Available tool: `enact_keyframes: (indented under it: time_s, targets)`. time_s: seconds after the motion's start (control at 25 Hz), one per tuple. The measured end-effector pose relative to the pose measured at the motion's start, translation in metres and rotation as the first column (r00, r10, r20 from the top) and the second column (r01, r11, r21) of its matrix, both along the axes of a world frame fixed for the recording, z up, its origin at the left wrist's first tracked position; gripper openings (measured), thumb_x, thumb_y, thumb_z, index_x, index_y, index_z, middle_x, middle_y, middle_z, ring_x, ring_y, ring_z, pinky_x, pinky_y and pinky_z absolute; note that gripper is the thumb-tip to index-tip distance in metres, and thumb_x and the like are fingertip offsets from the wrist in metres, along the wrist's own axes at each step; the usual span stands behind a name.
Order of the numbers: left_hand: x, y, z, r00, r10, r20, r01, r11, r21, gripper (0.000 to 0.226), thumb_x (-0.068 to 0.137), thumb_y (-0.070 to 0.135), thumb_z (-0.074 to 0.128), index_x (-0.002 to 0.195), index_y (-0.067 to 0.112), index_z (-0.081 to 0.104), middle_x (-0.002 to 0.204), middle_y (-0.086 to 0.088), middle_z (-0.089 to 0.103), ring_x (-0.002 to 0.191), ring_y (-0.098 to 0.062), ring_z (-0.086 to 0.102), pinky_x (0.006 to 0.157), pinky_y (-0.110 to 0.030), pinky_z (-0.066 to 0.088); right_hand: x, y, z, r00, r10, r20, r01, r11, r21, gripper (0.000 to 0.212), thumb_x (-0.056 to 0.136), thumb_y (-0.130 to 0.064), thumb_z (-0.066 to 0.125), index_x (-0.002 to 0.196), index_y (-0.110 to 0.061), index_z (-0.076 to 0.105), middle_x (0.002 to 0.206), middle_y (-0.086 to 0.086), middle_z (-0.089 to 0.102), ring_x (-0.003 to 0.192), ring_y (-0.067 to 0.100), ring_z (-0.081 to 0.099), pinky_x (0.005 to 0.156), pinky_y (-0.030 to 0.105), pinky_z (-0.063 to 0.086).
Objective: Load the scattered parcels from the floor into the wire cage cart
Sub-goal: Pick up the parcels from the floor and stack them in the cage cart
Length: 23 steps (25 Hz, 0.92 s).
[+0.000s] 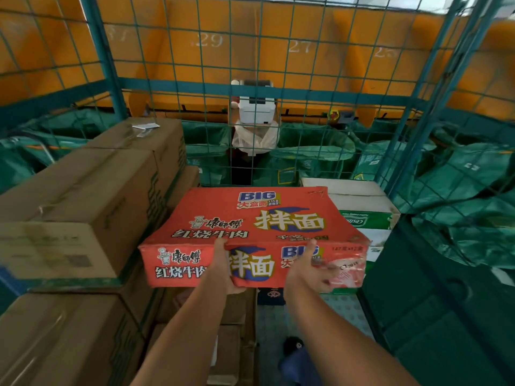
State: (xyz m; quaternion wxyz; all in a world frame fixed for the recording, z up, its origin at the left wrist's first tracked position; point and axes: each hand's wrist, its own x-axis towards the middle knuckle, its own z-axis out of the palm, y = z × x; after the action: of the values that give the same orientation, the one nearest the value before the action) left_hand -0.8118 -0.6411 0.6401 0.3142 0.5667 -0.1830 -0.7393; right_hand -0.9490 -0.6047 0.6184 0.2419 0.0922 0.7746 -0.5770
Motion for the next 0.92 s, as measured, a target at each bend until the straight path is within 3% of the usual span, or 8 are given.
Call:
enact_keyframes:
  time_s: [0.08, 0.2, 0.28, 0.48, 0.64, 0.8, 0.92]
  targets:
    - [0.001, 0.003, 0.007, 1.0, -0.002, 0.03, 0.002, 1.0, -0.007, 0.065, 0.082, 0.066, 0.048, 0.105, 0.007, 0.064, 0.101, -0.017, 0.069, 0.095, -0.034, 0.062, 0.096, -0.051, 0.045, -0.018, 0.014, -0.002, 0.988, -0.066, -0.137, 0.073, 0.996, 0.045, 0.094, 0.081, -0.077, 0.042, 0.153, -0.025, 0.009, 0.153, 0.018, 0.019, 0.133, 0.045, 0.034, 0.107, 0.06, 0.031]
    - [0.004, 0.008, 0.012, 0.997, -0.01, 0.071, 0.011, 1.0, -0.017, 0.064, 0.082, 0.066, 0.05, 0.101, 0.006, 0.064, 0.095, -0.016, 0.067, 0.09, -0.034, 0.061, 0.095, -0.052, 0.046, -0.047, 0.035, 0.004, 0.961, -0.17, -0.218, 0.199, 0.973, 0.117, 0.082, 0.088, -0.07, 0.04, 0.15, -0.019, 0.024, 0.151, 0.019, 0.025, 0.136, 0.04, 0.03, 0.112, 0.055, 0.021]
    - [0.005, 0.012, 0.017, 0.995, -0.029, 0.096, 0.031, 0.999, -0.026, 0.062, 0.084, 0.063, 0.051, 0.099, 0.005, 0.065, 0.09, -0.015, 0.069, 0.086, -0.033, 0.063, 0.094, -0.052, 0.048, -0.064, 0.048, 0.009, 0.954, -0.197, -0.225, 0.225, 0.969, 0.105, 0.072, 0.091, -0.058, 0.048, 0.143, -0.01, 0.037, 0.146, 0.019, 0.035, 0.134, 0.035, 0.034, 0.112, 0.049, 0.021]
    - [0.007, 0.012, 0.034, 0.994, 0.005, 0.109, 0.002, 0.998, -0.064, 0.066, 0.07, 0.064, 0.065, 0.106, 0.008, 0.067, 0.092, -0.013, 0.074, 0.083, -0.034, 0.071, 0.069, -0.051, 0.058, -0.065, 0.062, 0.015, 0.963, -0.228, -0.143, 0.239, 0.969, 0.066, 0.048, 0.089, -0.032, 0.056, 0.125, -0.002, 0.048, 0.128, 0.021, 0.054, 0.121, 0.038, 0.047, 0.104, 0.047, 0.034]
    - [0.011, 0.009, 0.066, 0.995, -0.05, 0.088, 0.064, 0.984, -0.166, 0.054, 0.081, 0.057, 0.057, 0.101, 0.009, 0.065, 0.098, -0.012, 0.071, 0.09, -0.029, 0.066, 0.085, -0.045, 0.053, -0.053, 0.061, 0.041, 0.947, -0.273, -0.166, 0.273, 0.962, -0.024, 0.043, 0.089, -0.033, 0.052, 0.12, -0.004, 0.051, 0.121, 0.019, 0.058, 0.115, 0.037, 0.052, 0.101, 0.045, 0.037]
    - [0.018, -0.003, 0.082, 0.998, -0.044, 0.05, 0.056, 0.962, -0.266, 0.048, 0.084, 0.055, 0.052, 0.097, 0.01, 0.063, 0.098, -0.012, 0.068, 0.093, -0.029, 0.063, 0.081, -0.042, 0.051, -0.05, 0.046, 0.065, 0.951, -0.223, -0.216, 0.195, 0.97, -0.143, 0.043, 0.089, -0.043, 0.053, 0.116, -0.01, 0.051, 0.117, 0.014, 0.06, 0.11, 0.035, 0.056, 0.096, 0.046, 0.042]
    - [0.015, -0.013, 0.079, 1.0, -0.003, -0.004, 0.002, 0.967, -0.257, 0.047, 0.086, 0.055, 0.049, 0.091, 0.011, 0.062, 0.091, -0.009, 0.068, 0.092, -0.028, 0.062, 0.091, -0.043, 0.049, -0.056, 0.031, 0.076, 0.95, -0.156, -0.271, 0.122, 0.983, -0.139, 0.058, 0.089, -0.047, 0.056, 0.132, -0.01, 0.044, 0.135, 0.015, 0.047, 0.127, 0.034, 0.043, 0.105, 0.049, 0.034]
